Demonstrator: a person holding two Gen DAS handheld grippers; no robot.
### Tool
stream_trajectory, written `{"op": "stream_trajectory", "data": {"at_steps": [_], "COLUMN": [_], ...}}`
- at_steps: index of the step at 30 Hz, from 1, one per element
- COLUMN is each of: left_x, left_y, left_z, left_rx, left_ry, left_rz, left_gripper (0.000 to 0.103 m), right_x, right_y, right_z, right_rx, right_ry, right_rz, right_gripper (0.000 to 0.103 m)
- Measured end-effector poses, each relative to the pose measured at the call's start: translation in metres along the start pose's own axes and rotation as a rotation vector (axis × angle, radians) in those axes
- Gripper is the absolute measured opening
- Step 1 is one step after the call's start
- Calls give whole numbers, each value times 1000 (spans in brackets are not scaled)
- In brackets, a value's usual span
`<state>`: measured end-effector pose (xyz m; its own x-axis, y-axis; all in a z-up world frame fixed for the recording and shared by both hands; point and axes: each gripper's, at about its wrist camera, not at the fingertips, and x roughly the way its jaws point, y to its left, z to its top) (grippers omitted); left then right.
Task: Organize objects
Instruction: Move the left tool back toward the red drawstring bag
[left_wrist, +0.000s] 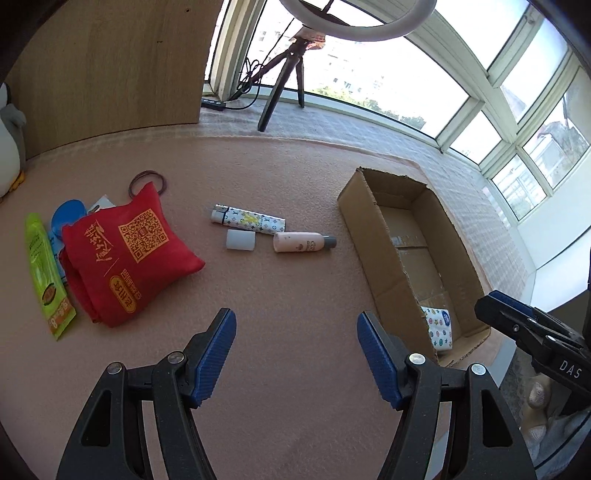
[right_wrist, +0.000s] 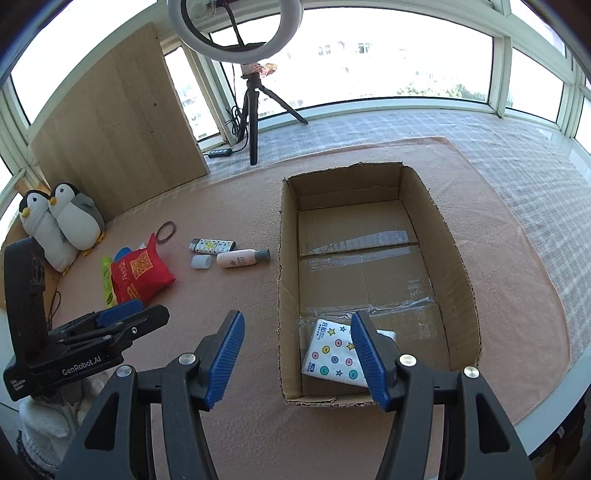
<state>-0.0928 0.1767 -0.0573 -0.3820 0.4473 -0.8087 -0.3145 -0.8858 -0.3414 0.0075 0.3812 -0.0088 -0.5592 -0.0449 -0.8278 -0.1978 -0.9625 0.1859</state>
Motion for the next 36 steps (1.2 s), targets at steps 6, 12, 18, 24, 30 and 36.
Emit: {"op": "stream_trajectory", "data": {"at_steps": [6,12,18,24,30,36], "left_x": [-13,-20,-17,-2,21,31], "left_y": [58,103,133,148,157,157], "left_z": [10,30,57,77,81,83], "left_rx": [-94,-171,-211,-213,-207,-183], "left_ry": [-20,-42,-54,-30,26,38], "left_rz": [71,117,149,180,194,213], "left_gripper": [71,71,71,71,71,71], "right_x": [5,5,5,5,4,6], "right_y": [31,54,63,65,63,58], "right_z": [-6,-12,-16,-19,-21,-23], "right_rx": [-38,-72,-71,-60,-47,-32], "right_ry": [12,16,19,25,24,32], "right_rz": [19,19,15,7,3,-2], "right_gripper": [56,56,56,56,56,56]}}
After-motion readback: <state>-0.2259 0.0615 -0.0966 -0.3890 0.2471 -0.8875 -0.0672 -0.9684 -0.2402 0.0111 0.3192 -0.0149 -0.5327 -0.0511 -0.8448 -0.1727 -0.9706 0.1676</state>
